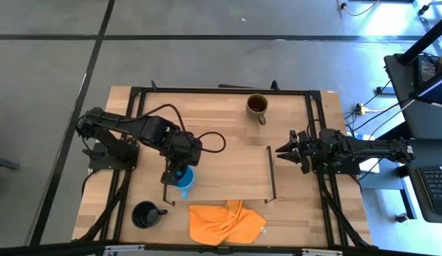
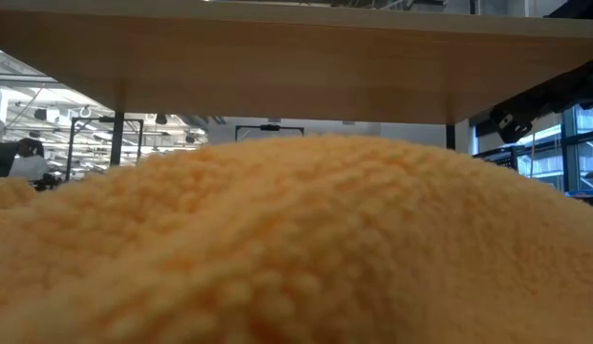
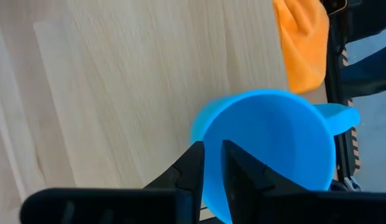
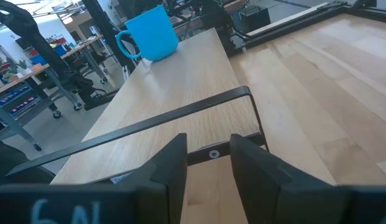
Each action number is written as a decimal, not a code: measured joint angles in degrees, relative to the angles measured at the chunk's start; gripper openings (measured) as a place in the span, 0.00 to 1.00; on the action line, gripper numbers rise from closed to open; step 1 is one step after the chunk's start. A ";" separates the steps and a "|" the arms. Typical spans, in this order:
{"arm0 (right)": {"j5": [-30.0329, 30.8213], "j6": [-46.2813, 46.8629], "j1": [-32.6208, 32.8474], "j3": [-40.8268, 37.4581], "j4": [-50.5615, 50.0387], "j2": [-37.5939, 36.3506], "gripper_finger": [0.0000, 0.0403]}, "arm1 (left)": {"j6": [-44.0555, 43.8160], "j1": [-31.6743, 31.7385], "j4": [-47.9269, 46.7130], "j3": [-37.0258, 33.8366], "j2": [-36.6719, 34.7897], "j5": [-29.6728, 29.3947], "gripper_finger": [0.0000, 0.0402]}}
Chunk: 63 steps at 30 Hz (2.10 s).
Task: Stack small to large cups/mugs on shelf
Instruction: Put the blue mug on the shelf
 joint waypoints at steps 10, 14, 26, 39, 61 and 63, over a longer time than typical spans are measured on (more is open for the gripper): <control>0.01 0.00 0.00 0.00 -0.01 0.00 0.31 | 2.22 0.00 2.36 0.00 0.00 0.70 0.11; 0.00 0.00 -0.01 0.00 0.01 0.00 0.31 | 2.99 0.00 2.62 0.00 0.00 0.70 0.08; 0.01 0.00 -0.02 0.00 0.00 0.00 0.31 | -10.28 3.27 -8.27 0.07 -1.20 -9.27 0.06; 0.01 0.00 0.00 0.00 0.02 0.00 0.31 | -11.66 3.98 -8.05 -2.80 -1.05 -0.68 0.01; 0.01 0.00 0.00 0.00 -0.01 0.00 0.31 | -8.88 3.98 -0.62 -4.17 -1.03 2.84 0.00; -0.01 -0.02 -0.02 0.00 -0.01 0.00 0.31 | -8.88 3.96 -0.16 -4.17 -1.03 3.14 0.00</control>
